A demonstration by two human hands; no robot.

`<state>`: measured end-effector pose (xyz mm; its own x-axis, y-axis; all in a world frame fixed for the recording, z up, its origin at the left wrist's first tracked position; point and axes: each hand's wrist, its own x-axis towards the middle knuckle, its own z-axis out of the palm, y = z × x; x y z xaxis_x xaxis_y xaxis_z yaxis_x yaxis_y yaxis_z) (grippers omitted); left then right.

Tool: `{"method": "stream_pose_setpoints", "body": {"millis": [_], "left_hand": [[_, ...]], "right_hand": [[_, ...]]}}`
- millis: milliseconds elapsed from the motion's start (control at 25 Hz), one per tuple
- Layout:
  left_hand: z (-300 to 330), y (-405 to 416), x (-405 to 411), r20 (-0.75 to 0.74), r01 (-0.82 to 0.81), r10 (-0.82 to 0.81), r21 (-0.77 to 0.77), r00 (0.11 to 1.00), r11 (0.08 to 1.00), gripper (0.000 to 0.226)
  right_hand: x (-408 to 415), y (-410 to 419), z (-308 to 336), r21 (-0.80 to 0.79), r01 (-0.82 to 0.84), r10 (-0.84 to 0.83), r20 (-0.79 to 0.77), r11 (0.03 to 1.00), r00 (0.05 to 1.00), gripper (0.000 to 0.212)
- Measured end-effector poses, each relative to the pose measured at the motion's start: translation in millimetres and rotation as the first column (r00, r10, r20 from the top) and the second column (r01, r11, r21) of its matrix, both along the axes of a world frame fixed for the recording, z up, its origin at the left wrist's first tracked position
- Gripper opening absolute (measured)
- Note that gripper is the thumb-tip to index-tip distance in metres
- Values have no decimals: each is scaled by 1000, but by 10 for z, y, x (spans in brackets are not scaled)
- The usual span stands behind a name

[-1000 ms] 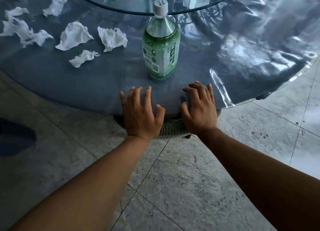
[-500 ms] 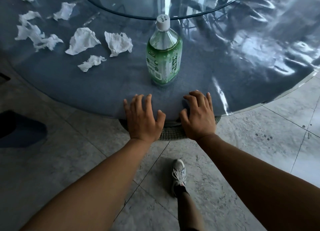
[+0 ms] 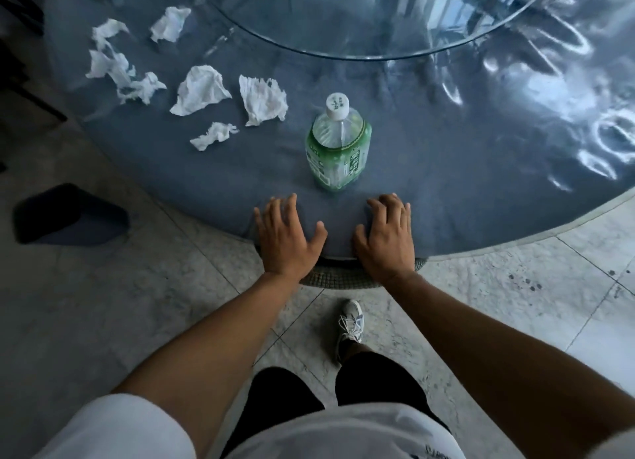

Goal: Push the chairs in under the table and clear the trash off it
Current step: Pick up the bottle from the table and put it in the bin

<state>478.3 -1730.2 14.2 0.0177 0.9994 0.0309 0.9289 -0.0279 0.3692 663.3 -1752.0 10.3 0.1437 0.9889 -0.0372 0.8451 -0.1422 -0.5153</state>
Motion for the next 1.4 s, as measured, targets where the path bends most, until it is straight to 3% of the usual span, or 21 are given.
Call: {"method": "stream_pose_setpoints", "body": {"millis": [320, 440, 680, 1120, 1400], "left_hand": [[462, 746, 88, 372, 65, -31, -77, 928, 995, 92], [572, 787, 121, 433, 118, -58, -113, 899, 987, 93], [754, 731, -195, 482, 58, -14, -77, 876, 995, 79], [1061, 640, -2146, 595, -212, 176, -10, 784, 977, 86], [1072, 295, -3643, 646, -425, 323, 3, 692, 905, 87]], "right_hand": [[-23, 796, 484, -108, 130, -158, -313, 986, 936, 77], [-90, 882, 572, -116, 89, -125, -351, 989, 928, 79], [-401, 912, 774, -88, 59, -86, -339, 994, 937, 65], [-2350, 1225, 1110, 20, -177, 173, -348, 984, 921, 56], [-3935, 1238, 1114, 2, -417, 395, -324, 909, 859, 52]]}}
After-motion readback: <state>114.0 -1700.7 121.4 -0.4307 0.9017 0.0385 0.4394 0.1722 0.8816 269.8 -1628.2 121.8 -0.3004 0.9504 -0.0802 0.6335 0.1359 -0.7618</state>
